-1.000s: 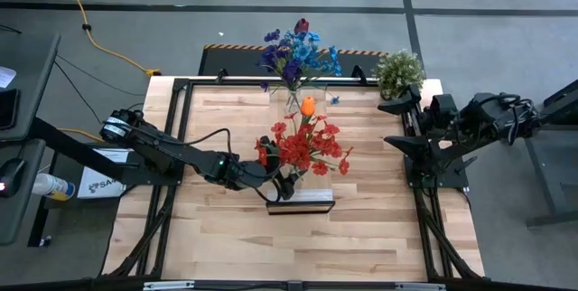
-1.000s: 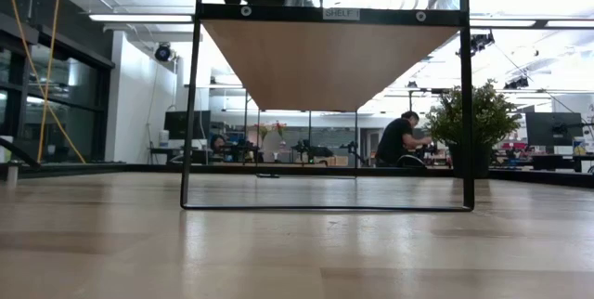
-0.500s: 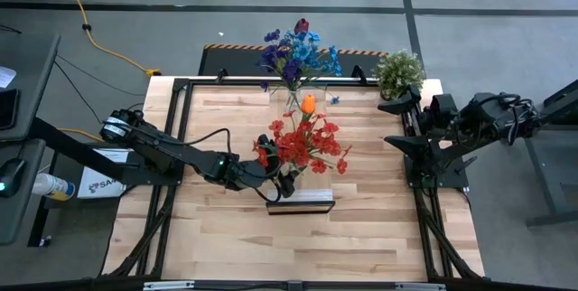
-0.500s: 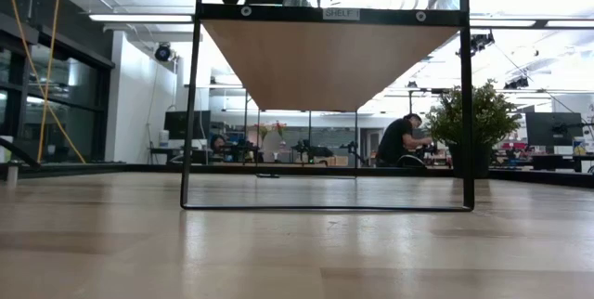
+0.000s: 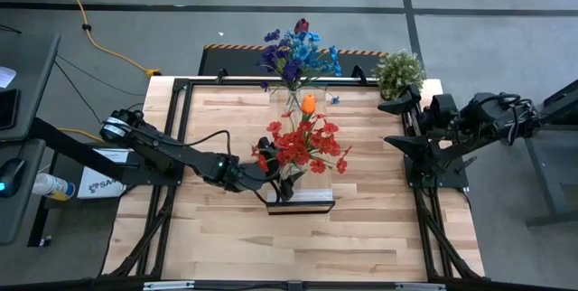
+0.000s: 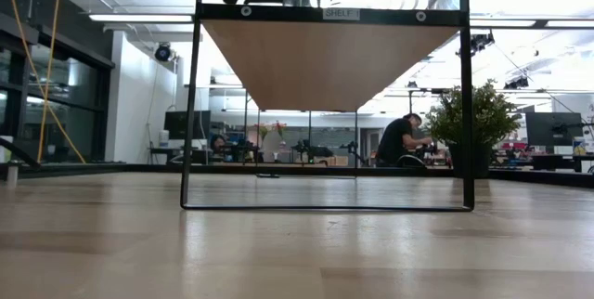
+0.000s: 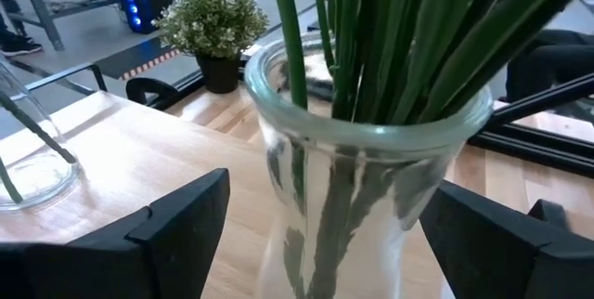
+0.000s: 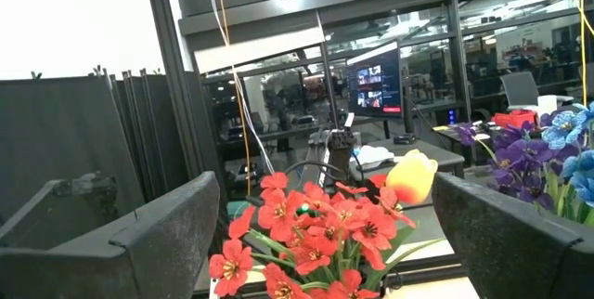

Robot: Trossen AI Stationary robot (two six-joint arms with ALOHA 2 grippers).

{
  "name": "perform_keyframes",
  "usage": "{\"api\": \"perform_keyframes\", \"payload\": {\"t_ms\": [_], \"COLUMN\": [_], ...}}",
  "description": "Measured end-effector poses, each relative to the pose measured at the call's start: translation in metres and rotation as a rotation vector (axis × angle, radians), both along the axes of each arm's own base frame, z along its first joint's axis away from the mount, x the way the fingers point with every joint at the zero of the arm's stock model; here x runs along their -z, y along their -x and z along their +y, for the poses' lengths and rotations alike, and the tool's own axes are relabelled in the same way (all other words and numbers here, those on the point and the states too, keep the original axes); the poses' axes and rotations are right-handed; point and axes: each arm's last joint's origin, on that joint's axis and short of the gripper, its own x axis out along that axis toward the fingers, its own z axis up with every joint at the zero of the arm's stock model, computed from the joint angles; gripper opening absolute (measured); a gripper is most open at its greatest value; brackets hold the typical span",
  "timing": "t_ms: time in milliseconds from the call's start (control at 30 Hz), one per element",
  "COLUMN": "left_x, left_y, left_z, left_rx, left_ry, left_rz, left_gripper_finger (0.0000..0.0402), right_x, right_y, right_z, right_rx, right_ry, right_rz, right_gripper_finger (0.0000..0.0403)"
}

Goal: Pick and place flowers into a vace then onto a shelf
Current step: Put the transparent vase with the flowers on the shelf, then return to Home Position

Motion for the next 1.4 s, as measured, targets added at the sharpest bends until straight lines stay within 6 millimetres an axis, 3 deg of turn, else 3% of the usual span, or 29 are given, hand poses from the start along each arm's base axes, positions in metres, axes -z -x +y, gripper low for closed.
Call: {"api": "perform_keyframes", "payload": {"t_ms": [1000,1400], "left_x": [-0.02,-0.046], "left_y": [0.036,0.074], "left_z": [-0.019,-0.037], "left_rx": [0.071,0.181], "left_ry": [-0.041,-0.03], "left_rz": [0.075,0.04], "left_gripper_finger": [0.0381,0.0381], "right_x": [0.0,0.0], "right_y": [0.0,0.0], "right_z": [0.0,0.001], "right_rx": [0.0,-0.023], "right_ry": [-0.002,-0.006], "right_rz": [-0.005,-0.006], "right_gripper_finger": [0.0381,0.0381]}}
